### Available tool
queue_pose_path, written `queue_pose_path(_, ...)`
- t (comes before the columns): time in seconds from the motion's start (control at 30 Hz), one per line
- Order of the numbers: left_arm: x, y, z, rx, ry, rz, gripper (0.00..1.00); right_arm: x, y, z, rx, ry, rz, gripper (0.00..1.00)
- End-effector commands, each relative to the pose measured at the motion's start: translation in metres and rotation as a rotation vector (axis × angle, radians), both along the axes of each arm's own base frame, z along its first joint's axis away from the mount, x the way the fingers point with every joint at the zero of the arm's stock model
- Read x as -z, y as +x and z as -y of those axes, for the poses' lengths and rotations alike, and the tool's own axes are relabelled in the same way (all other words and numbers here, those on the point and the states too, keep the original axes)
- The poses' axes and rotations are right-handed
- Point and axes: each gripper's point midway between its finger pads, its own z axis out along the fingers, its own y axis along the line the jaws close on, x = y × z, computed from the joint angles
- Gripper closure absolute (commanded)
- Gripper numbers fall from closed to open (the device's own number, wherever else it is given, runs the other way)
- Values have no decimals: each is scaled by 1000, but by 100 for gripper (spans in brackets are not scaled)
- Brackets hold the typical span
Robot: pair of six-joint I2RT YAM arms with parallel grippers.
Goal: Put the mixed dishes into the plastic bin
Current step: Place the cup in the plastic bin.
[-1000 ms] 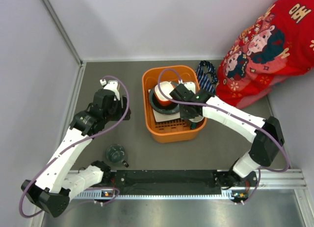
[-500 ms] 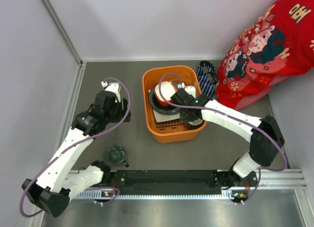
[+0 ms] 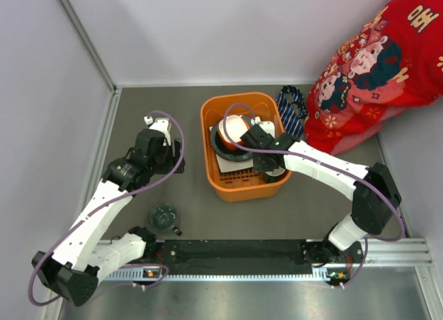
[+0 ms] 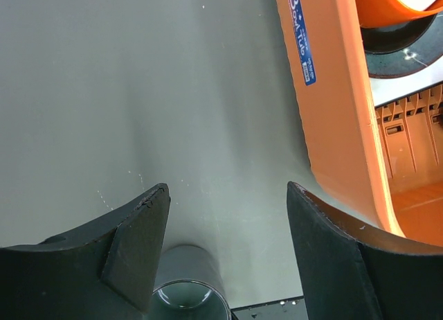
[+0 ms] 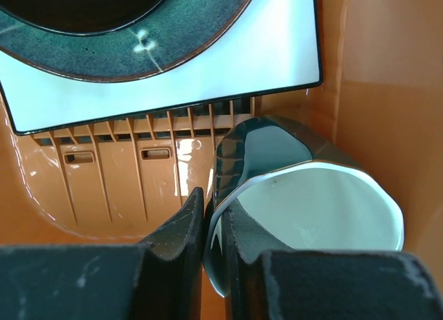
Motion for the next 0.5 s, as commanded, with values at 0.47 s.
queue_pose_path(0.47,-3,8,4,-2,-23,36,27,0,8,14,2,-66,8,70)
